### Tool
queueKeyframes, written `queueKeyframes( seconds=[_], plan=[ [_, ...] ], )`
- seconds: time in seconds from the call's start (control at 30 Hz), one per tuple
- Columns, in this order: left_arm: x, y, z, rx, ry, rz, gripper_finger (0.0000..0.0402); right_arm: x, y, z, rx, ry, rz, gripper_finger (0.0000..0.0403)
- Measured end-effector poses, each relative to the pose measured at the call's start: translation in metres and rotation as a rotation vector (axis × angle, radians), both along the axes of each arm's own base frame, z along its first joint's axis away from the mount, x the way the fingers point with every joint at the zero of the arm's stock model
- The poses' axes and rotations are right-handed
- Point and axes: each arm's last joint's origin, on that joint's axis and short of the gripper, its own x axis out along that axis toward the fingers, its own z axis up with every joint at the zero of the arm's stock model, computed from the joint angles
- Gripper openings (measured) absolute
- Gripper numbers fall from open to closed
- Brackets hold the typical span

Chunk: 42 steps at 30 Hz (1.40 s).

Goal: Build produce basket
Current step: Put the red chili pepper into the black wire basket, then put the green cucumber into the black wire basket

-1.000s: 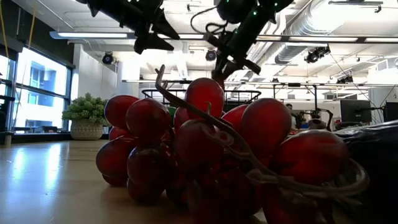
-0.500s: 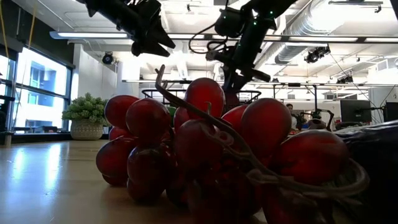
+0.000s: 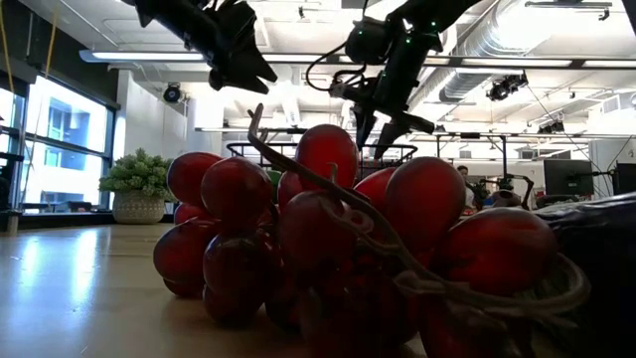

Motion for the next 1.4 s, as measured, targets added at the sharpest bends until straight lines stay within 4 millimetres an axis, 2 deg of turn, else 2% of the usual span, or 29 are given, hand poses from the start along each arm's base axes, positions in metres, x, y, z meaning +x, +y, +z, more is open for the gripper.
queueKeyframes(
  seconds=[0.3, 0.4, 0.6, 1.0, 1.4],
  plan=[
    [-0.002, -0.001, -0.004, 0.003, 0.053, -0.019, 0.0227, -0.002, -0.002, 0.003, 0.002, -0.017, -0.030, 0.0169],
    [-0.003, -0.002, -0.005, 0.001, 0.077, -0.026, 0.0227, -0.001, 0.004, 0.006, 0.011, -0.030, -0.032, 0.0169],
    [-0.010, -0.005, -0.004, 0.007, 0.112, -0.016, 0.0227, -0.003, 0.020, 0.022, -0.006, -0.085, -0.047, 0.0169],
    [-0.029, -0.016, 0.009, 0.036, 0.119, 0.002, 0.0227, -0.010, 0.073, 0.057, 0.005, -0.192, -0.014, 0.0170],
    [-0.034, -0.020, 0.013, 0.040, 0.114, 0.002, 0.0227, -0.020, 0.128, 0.048, 0.131, -0.036, -0.013, 0.0170]
  ],
)
